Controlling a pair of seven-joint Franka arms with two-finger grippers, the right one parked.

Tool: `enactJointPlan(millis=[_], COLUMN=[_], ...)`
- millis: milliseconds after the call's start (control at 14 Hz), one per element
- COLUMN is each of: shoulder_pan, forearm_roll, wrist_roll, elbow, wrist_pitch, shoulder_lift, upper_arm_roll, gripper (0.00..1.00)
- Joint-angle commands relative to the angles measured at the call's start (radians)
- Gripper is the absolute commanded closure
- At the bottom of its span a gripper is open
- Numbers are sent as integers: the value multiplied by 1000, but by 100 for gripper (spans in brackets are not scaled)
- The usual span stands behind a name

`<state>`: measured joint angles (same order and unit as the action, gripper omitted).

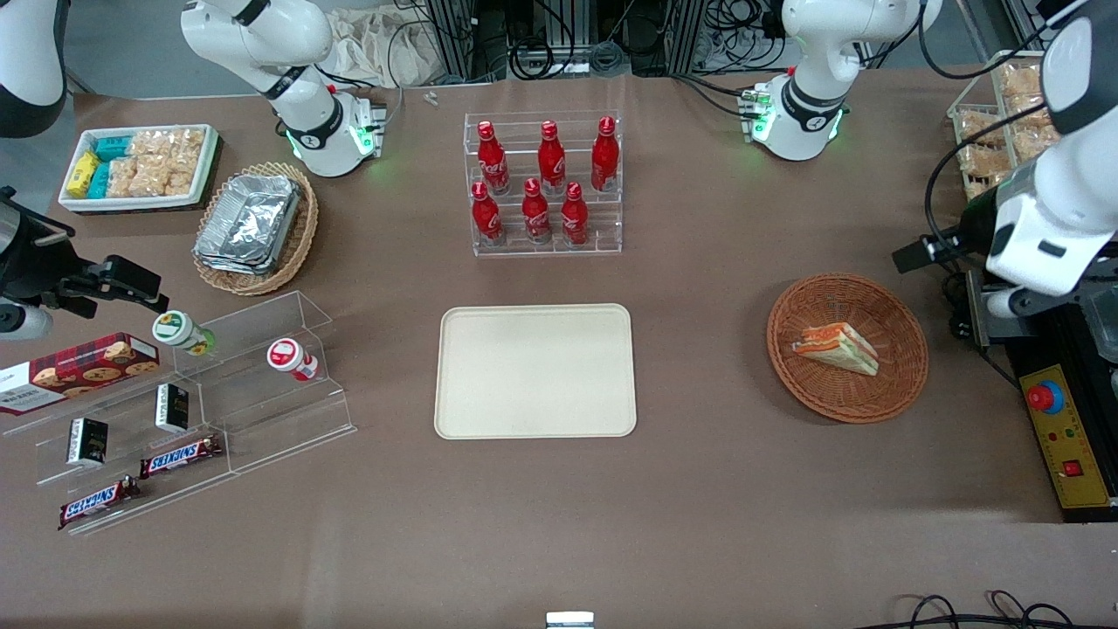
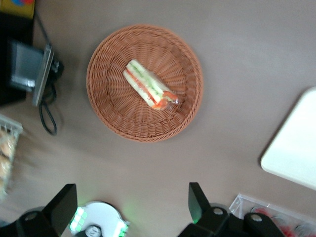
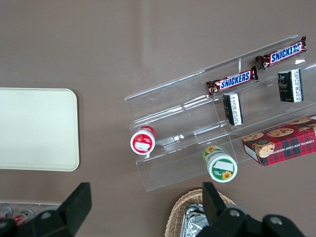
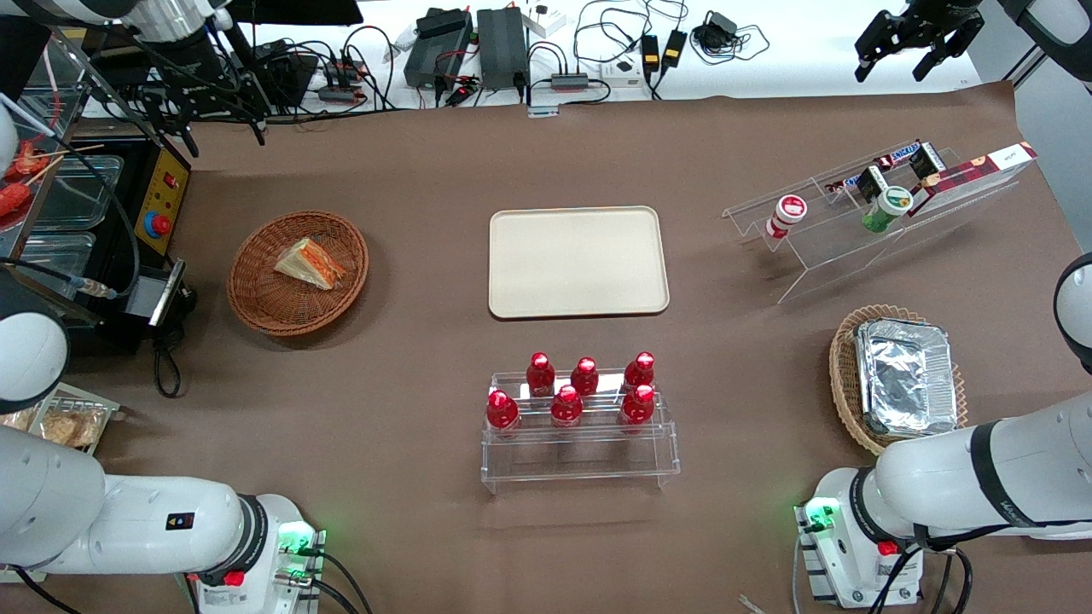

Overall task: Place sandwich from basket to tray
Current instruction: 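Move the left gripper down over the sandwich in the wicker basket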

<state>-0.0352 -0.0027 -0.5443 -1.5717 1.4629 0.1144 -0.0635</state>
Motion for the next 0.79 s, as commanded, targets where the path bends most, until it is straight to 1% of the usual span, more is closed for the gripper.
enactJointPlan(millis=[0,214,286,500,714], shoulder_pan=[14,44,54,64,67], forearm_roll=[-17,-19,-20,-34,-45], wrist_roll=[-190,-334,-380,-563,-722], elbow=[-55,-282,-331,-344,-344], wrist_pitch=[97,349,414,516,574], shoulder_lift=[71,76,91,203,280], upper_arm_roll=[8,8,10,8,8], gripper=[0,0,0,0,0])
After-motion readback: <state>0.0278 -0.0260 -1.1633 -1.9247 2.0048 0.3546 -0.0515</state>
